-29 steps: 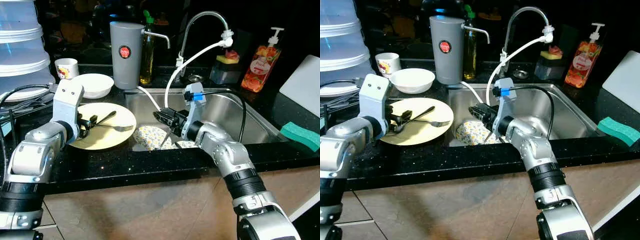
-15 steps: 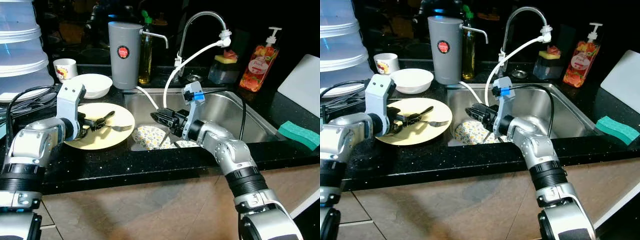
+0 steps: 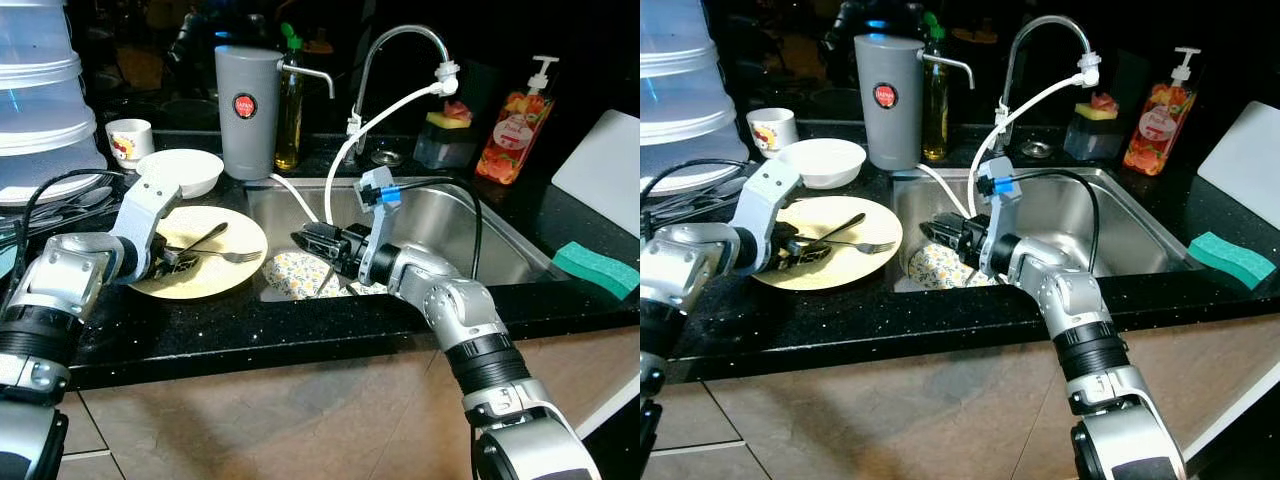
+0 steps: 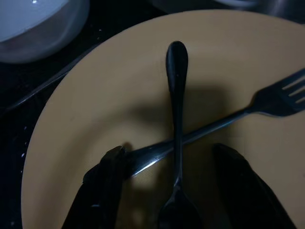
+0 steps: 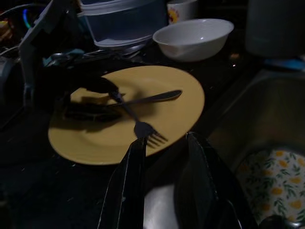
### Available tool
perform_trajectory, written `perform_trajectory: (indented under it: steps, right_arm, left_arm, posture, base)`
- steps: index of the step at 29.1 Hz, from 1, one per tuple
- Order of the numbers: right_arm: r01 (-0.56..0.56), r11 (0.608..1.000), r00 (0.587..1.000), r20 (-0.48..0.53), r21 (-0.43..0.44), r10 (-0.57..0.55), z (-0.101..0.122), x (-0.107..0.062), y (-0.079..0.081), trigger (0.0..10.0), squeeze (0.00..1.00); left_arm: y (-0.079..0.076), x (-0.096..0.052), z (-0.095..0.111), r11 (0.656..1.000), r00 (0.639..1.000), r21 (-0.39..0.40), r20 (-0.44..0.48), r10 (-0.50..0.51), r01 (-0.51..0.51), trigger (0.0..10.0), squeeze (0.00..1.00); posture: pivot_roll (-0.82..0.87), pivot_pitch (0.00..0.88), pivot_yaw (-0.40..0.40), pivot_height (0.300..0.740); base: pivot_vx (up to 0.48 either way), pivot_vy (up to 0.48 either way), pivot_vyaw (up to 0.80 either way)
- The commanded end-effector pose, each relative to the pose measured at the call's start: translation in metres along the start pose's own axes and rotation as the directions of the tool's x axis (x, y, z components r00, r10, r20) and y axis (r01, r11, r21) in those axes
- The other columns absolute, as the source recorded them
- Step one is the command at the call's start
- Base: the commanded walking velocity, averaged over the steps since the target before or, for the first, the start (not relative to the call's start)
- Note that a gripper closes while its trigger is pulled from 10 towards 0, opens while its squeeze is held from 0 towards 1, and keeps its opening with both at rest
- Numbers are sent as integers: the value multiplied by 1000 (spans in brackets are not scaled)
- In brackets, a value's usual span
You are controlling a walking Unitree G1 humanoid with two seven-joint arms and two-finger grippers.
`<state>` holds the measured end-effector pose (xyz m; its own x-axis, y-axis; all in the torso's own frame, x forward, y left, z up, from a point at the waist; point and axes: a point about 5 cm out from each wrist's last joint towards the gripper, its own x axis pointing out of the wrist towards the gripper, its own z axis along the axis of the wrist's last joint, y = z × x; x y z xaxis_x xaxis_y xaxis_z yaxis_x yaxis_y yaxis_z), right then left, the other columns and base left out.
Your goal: Kitchen organization
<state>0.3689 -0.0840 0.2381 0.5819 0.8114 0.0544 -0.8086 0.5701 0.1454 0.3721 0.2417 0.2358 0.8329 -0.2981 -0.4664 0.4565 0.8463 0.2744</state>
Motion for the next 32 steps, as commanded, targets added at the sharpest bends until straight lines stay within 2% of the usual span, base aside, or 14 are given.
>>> perform_trajectory:
  steps: [1,4,11,14,15,19,20,21,25,26,27,30,31,32]
  right_arm:
    - [-6,1000,999,-40,20,6,-7,-1,-1,10000,0]
    - [-5,1000,998,-58,27,6,-11,-2,-1,10000,0]
    - [1,999,997,-73,40,2,-15,-2,-2,10000,0]
    - [10,999,997,-73,41,-7,-15,-2,-3,10000,0]
    - [20,999,998,-68,45,-17,-14,-3,-5,10000,0]
    - [39,998,998,-59,52,-36,-13,-3,-7,10000,0]
    - [46,997,998,-52,59,-43,-12,-3,-8,10000,0]
    - [48,997,998,-50,60,-45,-11,-3,-8,10000,0]
    - [51,997,998,-47,62,-48,-11,-3,-9,10000,0]
    - [52,997,998,-41,65,-50,-10,-3,-9,10000,0]
    - [53,996,998,-39,66,-50,-9,-3,-9,10000,0]
    - [46,995,999,-10,86,-46,-6,-3,-8,10000,0]
    - [36,993,999,33,113,-40,-1,-1,-6,10000,0]
    - [36,993,999,33,113,-40,-1,-1,-6,10000,0]
  left_arm:
    - [4,3,-18,1000,995,5,-95,5,-5,0,0]
    - [3,6,-17,1000,997,-2,-82,-16,16,0,0]
    - [3,12,-11,996,1000,-85,-5,-28,27,0,0]
    - [7,13,-7,994,999,-104,26,21,-18,0,0]
    - [12,12,0,990,994,-127,82,72,-61,0,0]
    - [20,8,17,982,970,-159,199,137,-106,0,0]
    - [23,3,32,974,942,-211,302,142,-79,0,0]
    - [23,1,37,972,928,-229,345,137,-58,0,0]
    - [23,-2,47,965,904,-262,412,117,-6,0,0]
    - [19,-6,57,960,869,-266,492,56,88,0,0]
    - [18,-8,60,958,857,-263,513,38,115,0,0]
    - [4,-13,68,942,782,-189,614,-108,278,0,0]
    - [-9,-17,69,912,717,-135,667,-205,387,0,0]
    - [-9,-17,69,912,717,-135,667,-205,387,0,0]
  posture:
    - [106,1,-94,740]
    - [106,8,-96,740]
    - [106,8,-96,740]
    - [106,8,-96,740]
    - [106,8,-96,740]
    - [99,16,-92,740]
    - [99,16,-92,740]
    - [99,16,-92,740]
    - [102,17,-94,740]
    - [102,17,-94,740]
    - [102,17,-94,740]
    - [107,14,-90,740]
    - [106,12,-87,740]
    - [106,12,-87,740]
  base:
    - [0,0,0]
    - [0,0,0]
    - [0,0,0]
    - [0,0,0]
    - [0,0,0]
    - [0,0,0]
    - [0,0,0]
    - [0,0,0]
    - [0,0,0]
    - [0,0,0]
    - [0,0,0]
    - [0,0,0]
    - [0,0,0]
    - [0,0,0]
